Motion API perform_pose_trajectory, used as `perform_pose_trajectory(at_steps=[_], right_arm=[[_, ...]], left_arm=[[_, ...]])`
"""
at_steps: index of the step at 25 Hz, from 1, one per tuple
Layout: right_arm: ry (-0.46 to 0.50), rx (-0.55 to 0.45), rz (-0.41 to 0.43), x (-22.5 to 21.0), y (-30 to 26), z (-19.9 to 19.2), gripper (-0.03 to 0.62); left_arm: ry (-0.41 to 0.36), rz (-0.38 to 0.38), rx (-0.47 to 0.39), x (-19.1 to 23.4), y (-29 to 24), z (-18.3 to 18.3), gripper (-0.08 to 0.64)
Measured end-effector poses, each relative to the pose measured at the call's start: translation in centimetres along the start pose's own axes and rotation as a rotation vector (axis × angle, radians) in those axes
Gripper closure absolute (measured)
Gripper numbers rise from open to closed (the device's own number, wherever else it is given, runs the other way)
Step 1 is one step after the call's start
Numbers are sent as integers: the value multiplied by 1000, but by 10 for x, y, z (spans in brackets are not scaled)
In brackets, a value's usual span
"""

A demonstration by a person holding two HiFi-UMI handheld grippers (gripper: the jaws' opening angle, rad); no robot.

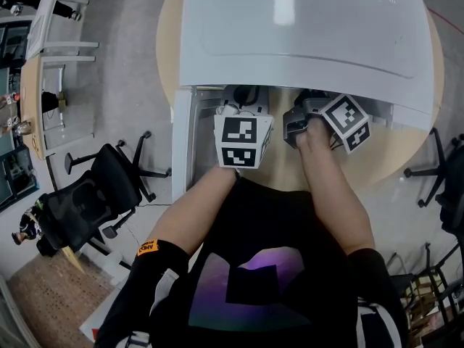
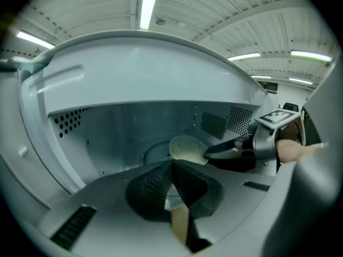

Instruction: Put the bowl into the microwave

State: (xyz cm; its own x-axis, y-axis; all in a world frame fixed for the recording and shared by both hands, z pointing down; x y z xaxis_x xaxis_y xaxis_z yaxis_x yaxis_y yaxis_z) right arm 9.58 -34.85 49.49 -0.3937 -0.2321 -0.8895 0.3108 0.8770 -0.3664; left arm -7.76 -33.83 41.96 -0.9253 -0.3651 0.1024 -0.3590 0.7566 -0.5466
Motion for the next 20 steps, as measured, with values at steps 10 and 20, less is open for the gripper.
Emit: perform_pose_trajectory(at_steps=[10, 20], right_arm=[[83, -38, 3, 9, -5, -2, 538], [209, -42, -7, 10, 8, 1, 538]], left_arm=[[18, 11, -2, -1, 4, -1, 512], [53, 32, -24, -7, 18, -4, 512]])
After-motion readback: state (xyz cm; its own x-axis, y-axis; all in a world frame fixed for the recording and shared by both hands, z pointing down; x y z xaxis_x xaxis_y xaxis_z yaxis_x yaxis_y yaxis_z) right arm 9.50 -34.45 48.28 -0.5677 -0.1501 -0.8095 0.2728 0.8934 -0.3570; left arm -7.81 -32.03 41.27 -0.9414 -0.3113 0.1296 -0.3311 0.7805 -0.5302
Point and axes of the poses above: the fingertips, and each gripper's own axes: y backward along the fingers, x to its left, z out of its top, the point moved 9 cm from there along y, backward along the fingers, and after that the axes turned 5 degrees about y, right-handed, at the moved point
